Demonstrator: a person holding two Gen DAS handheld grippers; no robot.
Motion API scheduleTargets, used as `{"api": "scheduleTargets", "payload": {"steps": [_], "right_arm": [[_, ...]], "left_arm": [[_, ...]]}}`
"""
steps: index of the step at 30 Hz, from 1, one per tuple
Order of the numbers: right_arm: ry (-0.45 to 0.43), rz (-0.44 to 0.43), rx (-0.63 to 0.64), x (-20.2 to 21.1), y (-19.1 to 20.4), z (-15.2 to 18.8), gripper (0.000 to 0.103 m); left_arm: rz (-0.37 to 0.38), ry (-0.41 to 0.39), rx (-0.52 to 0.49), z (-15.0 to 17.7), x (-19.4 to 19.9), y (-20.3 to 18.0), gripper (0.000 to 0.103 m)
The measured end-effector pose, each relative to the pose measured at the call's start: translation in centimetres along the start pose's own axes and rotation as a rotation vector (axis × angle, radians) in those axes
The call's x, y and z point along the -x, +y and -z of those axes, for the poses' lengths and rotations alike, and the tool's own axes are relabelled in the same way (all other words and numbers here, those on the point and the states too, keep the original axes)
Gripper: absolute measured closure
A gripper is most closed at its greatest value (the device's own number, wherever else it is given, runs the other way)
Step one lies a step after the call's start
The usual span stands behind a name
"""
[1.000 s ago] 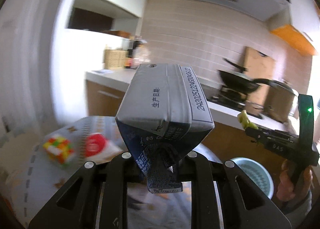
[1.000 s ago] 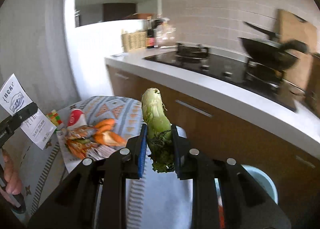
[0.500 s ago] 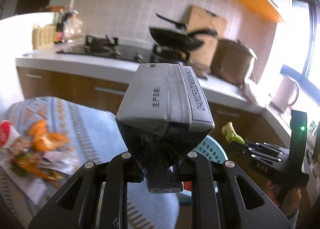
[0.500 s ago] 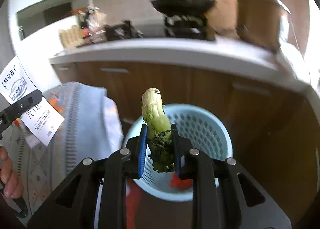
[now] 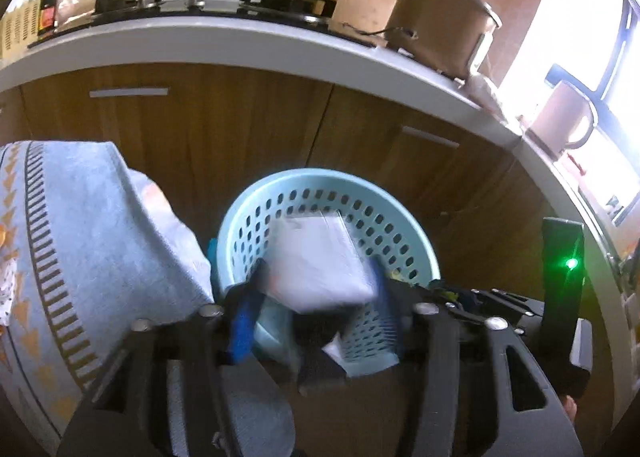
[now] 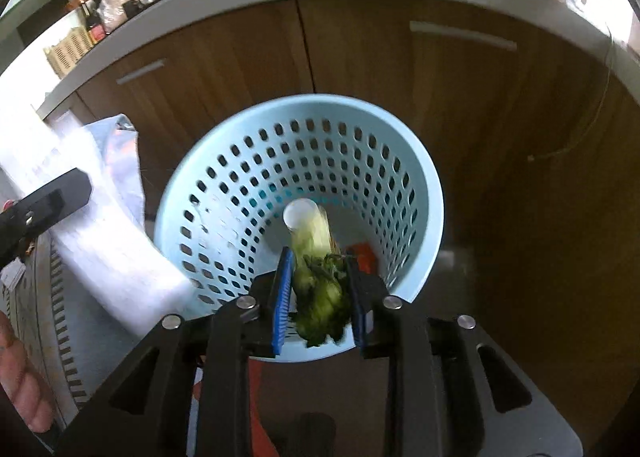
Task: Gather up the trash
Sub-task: 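Carry carton and vegetable over the blue basket and open both tools, then move both tools back over the table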
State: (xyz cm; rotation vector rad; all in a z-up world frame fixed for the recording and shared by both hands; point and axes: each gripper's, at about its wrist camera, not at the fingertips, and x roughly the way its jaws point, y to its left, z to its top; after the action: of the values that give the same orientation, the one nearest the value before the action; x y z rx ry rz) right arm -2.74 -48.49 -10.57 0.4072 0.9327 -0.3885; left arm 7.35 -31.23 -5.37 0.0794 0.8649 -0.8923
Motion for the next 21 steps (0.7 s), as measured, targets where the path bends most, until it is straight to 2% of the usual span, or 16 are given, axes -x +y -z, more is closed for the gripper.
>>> {"api": "scheduleTargets", "payload": {"steps": [1, 2, 3, 12, 18, 21], "right_arm": [[-0.005, 0.003, -0.005, -0.1, -0.1, 0.0, 0.06], [-0.016, 0.007, -0.008, 0.1, -0.3, -0.1, 0.054], [-0.025, 0.008, -0.008, 0.2, -0.3, -0.1, 0.053], [-0.078, -0.024, 0.028, 2.1, 1.2, -0.7, 0.053], [-0.136, -0.073, 0.095, 4.3, 4.7, -1.3, 0.053], [-0.169, -0.105, 0.143, 5.7, 7.2, -1.5, 0.053]], "left_arm": [[-0.003, -0.002, 0.0, 0.0, 0.1, 0.1, 0.048], [-0.008, -0.004, 0.0, 0.1, 0.2, 0.2, 0.048], [-0.013, -0.006, 0.001, 0.0, 0.3, 0.3, 0.048], [-0.051, -0.044, 0.024, 0.2, 2.0, 1.9, 0.048], [-0.106, -0.108, 0.048, 0.8, 5.8, 3.6, 0.048], [-0.16, -0.165, 0.063, 1.1, 9.0, 4.7, 0.048]]}}
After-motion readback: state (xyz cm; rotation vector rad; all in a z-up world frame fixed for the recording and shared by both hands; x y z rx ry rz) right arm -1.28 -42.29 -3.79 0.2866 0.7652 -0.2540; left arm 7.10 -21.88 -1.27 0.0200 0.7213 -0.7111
